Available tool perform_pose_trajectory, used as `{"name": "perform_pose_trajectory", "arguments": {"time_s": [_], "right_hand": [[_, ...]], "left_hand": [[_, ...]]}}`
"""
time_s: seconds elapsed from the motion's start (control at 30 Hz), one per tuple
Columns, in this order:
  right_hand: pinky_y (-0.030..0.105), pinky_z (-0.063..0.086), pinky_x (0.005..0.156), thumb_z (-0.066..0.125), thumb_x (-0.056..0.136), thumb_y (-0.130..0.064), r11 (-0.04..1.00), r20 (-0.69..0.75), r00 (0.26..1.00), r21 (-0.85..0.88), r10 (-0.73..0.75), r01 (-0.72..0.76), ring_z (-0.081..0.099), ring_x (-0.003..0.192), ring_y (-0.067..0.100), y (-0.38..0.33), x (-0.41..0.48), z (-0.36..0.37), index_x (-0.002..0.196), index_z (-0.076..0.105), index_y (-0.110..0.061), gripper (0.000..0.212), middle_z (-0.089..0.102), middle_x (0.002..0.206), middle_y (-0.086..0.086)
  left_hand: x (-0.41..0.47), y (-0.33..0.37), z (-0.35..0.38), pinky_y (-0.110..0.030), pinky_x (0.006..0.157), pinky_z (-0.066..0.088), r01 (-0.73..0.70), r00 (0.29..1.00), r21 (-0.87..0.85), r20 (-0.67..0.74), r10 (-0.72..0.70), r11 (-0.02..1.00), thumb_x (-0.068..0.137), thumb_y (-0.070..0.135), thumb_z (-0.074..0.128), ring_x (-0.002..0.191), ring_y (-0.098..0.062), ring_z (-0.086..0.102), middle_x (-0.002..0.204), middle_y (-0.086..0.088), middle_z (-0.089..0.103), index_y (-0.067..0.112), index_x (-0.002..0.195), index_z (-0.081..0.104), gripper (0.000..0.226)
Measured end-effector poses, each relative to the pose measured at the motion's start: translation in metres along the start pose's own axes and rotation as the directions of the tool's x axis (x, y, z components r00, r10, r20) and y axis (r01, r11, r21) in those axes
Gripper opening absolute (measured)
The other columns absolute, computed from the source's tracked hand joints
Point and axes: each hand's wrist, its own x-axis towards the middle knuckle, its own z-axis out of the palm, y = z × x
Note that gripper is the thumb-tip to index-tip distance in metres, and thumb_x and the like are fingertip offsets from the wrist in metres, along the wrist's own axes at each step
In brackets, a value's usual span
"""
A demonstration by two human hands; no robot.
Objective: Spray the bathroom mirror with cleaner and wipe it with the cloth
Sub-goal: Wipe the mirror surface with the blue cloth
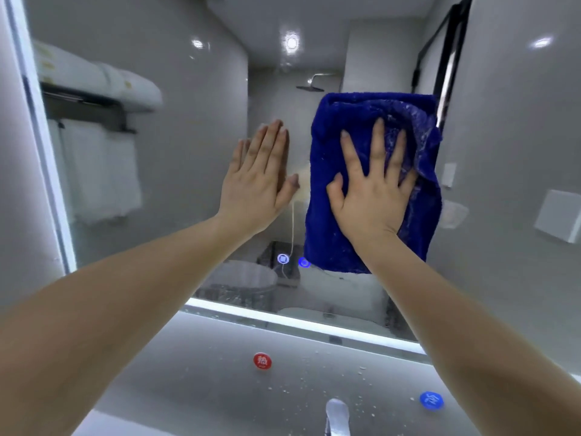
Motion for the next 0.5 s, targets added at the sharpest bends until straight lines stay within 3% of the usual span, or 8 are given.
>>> {"name": "perform_pose_trajectory", "arguments": {"time_s": [0.13,0.27,0.5], "right_hand": [[0.058,0.011,0.112,0.024,0.093,-0.047,1.000,0.016,1.000,0.029,0.004,-0.005,-0.003,0.145,0.034,-0.056,0.007,0.012,0.149,0.002,-0.039,0.061,-0.005,0.160,0.004],[0.058,0.013,0.111,0.024,0.092,-0.046,0.999,0.007,1.000,0.039,-0.012,0.012,-0.001,0.145,0.035,-0.103,0.012,0.024,0.149,0.004,-0.038,0.060,-0.003,0.160,0.005],[0.057,0.005,0.112,0.024,0.093,-0.047,1.000,0.036,0.999,0.029,-0.006,0.005,-0.007,0.145,0.034,-0.193,0.020,0.045,0.148,-0.003,-0.039,0.062,-0.010,0.160,0.003]], "left_hand": [[-0.004,-0.042,-0.004,-0.035,0.115,-0.008,0.038,0.999,0.009,0.033,-0.038,0.999,0.092,0.050,0.007,0.146,-0.016,-0.004,0.159,-0.003,-0.002,0.014,0.149,-0.004,0.068],[-0.010,-0.093,-0.005,-0.040,0.117,-0.005,0.051,0.998,0.036,0.047,-0.053,0.998,0.091,0.051,0.003,0.146,-0.017,-0.004,0.159,-0.001,-0.003,0.019,0.149,-0.003,0.067],[-0.017,-0.190,-0.007,-0.040,0.115,-0.009,0.080,0.995,-0.005,0.054,-0.079,0.997,0.089,0.054,-0.002,0.145,-0.022,-0.010,0.158,0.001,-0.010,0.028,0.143,-0.017,0.062]]}}
